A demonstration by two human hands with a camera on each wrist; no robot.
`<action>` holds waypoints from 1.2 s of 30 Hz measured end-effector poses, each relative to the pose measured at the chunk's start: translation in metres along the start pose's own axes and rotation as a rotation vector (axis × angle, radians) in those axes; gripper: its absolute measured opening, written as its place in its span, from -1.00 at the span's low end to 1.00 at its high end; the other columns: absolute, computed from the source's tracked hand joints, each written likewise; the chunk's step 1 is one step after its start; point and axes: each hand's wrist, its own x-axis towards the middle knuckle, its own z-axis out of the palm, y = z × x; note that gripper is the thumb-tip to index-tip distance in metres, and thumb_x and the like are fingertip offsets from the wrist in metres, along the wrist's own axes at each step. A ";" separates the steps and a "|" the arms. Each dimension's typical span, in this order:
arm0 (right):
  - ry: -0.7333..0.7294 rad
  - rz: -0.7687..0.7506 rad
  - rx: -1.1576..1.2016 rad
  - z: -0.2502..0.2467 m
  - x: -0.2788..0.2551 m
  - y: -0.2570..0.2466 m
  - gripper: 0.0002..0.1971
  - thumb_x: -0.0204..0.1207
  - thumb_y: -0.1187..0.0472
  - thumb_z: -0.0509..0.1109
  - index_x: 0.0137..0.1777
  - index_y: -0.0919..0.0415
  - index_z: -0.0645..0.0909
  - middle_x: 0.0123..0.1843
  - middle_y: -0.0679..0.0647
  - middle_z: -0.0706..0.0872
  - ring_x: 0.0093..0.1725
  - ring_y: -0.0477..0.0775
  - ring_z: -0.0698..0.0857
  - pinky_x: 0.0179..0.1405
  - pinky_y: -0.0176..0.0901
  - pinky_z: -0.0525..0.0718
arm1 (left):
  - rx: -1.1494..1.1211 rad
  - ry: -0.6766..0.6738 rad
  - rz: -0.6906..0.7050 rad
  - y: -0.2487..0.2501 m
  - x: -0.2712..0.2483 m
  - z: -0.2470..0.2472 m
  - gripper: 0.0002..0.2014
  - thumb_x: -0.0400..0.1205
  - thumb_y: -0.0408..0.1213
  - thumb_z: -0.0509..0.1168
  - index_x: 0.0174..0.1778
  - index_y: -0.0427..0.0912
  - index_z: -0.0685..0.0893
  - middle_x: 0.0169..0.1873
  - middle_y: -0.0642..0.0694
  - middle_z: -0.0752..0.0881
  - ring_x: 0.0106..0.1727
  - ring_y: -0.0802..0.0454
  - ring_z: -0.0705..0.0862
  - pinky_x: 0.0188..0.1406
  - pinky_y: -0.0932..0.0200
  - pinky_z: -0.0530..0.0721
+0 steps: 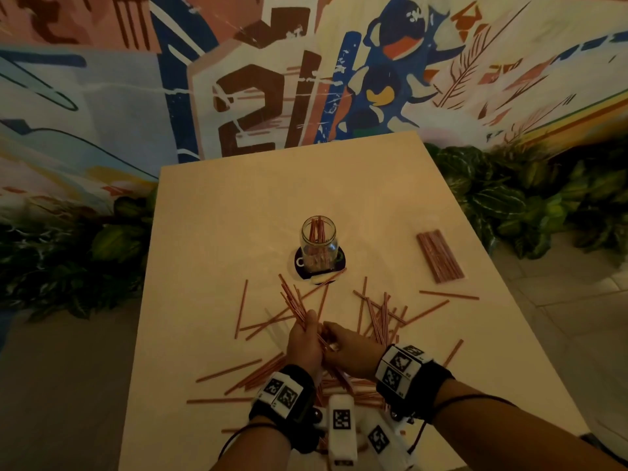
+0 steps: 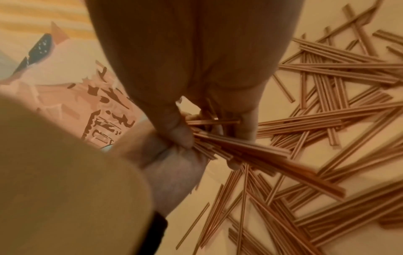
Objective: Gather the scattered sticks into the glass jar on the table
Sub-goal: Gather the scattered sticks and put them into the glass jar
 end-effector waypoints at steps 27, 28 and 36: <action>0.542 -0.145 0.622 -0.009 -0.003 -0.029 -0.61 0.61 0.04 0.25 -0.46 0.12 0.46 -0.62 -0.06 0.51 -0.61 -0.10 0.46 -0.54 -0.25 0.45 | -0.312 -0.383 -0.130 0.015 -0.003 -0.030 -0.48 0.65 0.19 0.03 0.34 -0.07 0.56 0.30 -0.19 0.63 0.42 -0.19 0.50 0.43 -0.18 0.34; 0.572 -0.180 0.689 -0.012 -0.007 -0.035 -0.59 0.61 0.03 0.24 -0.49 0.12 0.43 -0.61 -0.02 0.47 -0.59 -0.04 0.43 -0.52 -0.18 0.44 | -0.360 -0.361 -0.198 0.012 -0.004 -0.030 -0.45 0.64 0.21 0.02 0.33 -0.11 0.55 0.25 -0.23 0.65 0.38 -0.22 0.53 0.40 -0.18 0.37; 0.497 -0.354 0.620 -0.006 -0.022 -0.049 -0.67 0.57 0.17 0.33 -0.44 0.21 0.62 -0.49 0.16 0.67 -0.46 0.03 0.65 -0.34 -0.13 0.67 | -0.749 -0.399 -0.309 0.016 -0.028 -0.012 -0.53 0.60 -0.11 0.09 -0.21 -0.33 0.86 -0.15 -0.32 0.84 -0.18 -0.20 0.84 -0.05 -0.04 0.67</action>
